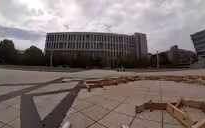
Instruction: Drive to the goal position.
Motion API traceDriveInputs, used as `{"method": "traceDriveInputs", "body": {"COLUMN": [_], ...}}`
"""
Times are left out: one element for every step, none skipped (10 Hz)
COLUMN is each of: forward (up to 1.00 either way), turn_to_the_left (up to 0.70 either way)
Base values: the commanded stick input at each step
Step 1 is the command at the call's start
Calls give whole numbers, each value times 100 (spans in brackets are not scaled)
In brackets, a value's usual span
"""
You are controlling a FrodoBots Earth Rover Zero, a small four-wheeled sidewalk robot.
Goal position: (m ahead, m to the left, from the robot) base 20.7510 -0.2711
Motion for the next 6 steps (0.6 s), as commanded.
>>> {"method": "traceDriveInputs", "body": {"forward": [6, 6, 6, 6, 6, 6], "turn_to_the_left": [0, 0, 0, 1, 1, 0]}}
